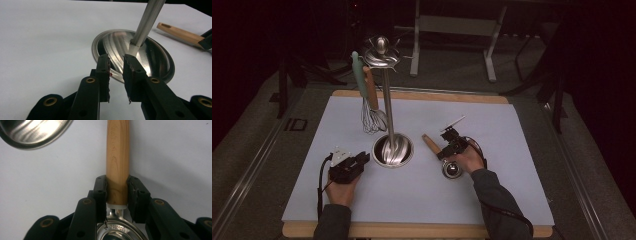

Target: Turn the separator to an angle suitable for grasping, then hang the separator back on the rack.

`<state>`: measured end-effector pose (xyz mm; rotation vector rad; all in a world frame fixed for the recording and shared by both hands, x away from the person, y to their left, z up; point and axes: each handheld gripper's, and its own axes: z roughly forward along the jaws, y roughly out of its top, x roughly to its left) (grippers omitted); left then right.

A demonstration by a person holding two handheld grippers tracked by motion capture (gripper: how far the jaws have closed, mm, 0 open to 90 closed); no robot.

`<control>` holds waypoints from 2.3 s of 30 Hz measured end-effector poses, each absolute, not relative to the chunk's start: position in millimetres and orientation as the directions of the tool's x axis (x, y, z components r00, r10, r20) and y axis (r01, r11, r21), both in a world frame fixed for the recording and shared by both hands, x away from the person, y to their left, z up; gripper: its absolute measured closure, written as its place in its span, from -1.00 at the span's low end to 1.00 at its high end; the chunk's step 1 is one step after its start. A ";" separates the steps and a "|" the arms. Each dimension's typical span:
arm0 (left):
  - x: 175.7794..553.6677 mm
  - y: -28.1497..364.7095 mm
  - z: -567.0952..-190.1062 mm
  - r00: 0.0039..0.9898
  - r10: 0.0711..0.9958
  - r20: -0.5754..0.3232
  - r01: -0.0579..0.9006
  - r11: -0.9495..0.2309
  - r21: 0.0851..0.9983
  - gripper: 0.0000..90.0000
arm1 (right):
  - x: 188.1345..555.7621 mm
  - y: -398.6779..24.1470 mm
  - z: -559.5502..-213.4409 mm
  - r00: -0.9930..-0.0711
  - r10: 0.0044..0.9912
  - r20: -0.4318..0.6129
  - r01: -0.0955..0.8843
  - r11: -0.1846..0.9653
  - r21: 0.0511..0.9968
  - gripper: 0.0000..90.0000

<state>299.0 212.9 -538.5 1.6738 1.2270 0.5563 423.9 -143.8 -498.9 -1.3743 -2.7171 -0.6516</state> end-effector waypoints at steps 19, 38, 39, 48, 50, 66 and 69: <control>298.7 212.0 -538.5 0.393 0.906 -0.157 0.467 -0.050 0.883 0.66 | 409.0 -160.0 -472.2 -0.650 0.699 0.299 0.722 0.445 0.530 0.58; 298.7 211.7 -538.5 0.394 0.906 -0.154 0.467 -0.053 0.883 0.66 | 392.8 -156.1 -426.5 -0.751 0.618 0.234 0.561 0.409 0.720 0.58; 298.7 211.6 -538.5 0.395 0.906 -0.152 0.467 -0.055 0.883 0.66 | 392.4 -156.4 -424.1 -0.760 0.607 0.234 0.549 0.407 0.730 0.58; 298.7 211.3 -538.6 0.395 0.906 -0.151 0.466 -0.056 0.883 0.66 | 386.5 -155.8 -401.0 -0.834 0.522 0.179 0.429 0.407 0.806 0.58; 298.6 211.3 -538.5 0.395 0.906 -0.151 0.467 -0.057 0.882 0.66 | 384.9 -154.9 -396.0 -0.844 0.508 0.172 0.408 0.400 0.821 0.58; 298.5 210.5 -538.6 0.396 0.907 -0.147 0.464 -0.060 0.884 0.66 | 376.6 -148.6 -358.4 -0.900 0.403 0.166 0.300 0.297 0.906 0.58; 298.5 210.4 -538.6 0.395 0.907 -0.146 0.464 -0.060 0.884 0.66 | 375.9 -148.3 -352.3 -0.909 0.380 0.172 0.290 0.282 0.914 0.58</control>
